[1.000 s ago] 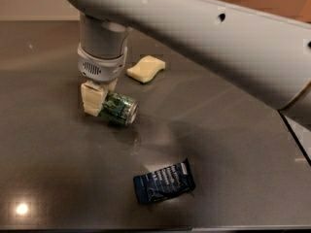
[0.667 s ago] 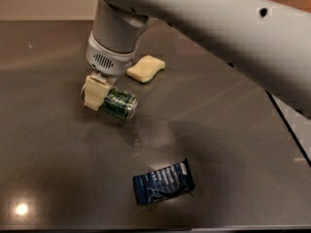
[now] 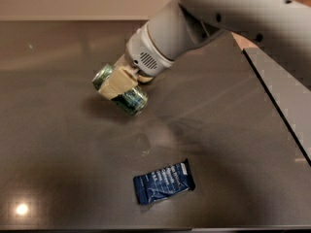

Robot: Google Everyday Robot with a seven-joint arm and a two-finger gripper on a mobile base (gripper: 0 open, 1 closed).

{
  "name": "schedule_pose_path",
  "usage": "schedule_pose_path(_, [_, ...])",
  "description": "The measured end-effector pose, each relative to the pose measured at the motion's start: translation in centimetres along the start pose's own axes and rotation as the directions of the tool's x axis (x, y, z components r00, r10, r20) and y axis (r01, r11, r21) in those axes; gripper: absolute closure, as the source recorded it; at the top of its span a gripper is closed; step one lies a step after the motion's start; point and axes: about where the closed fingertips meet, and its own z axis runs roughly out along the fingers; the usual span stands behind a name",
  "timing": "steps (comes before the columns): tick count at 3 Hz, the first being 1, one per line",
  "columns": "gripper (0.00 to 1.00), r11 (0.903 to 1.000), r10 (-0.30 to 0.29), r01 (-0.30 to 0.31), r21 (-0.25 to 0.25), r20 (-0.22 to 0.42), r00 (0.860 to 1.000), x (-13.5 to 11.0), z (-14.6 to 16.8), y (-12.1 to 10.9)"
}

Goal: Place green can upright

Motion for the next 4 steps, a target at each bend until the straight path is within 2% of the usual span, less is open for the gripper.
schedule_pose_path(1, [1.0, 0.9996, 0.027, -0.027, -0.002, 0.166, 0.986, 1.7, -2.6, -1.5])
schedule_pose_path(2, [1.0, 0.9977, 0.066, -0.067, -0.009, 0.282, 0.957, 4.1, -4.8, -2.9])
schedule_pose_path(3, [1.0, 0.9944, 0.105, -0.102, -0.028, 0.386, 0.916, 6.5, -6.3, -3.8])
schedule_pose_path(4, [1.0, 0.9932, 0.116, -0.108, -0.045, 0.48, 0.87, 8.4, -7.3, -4.3])
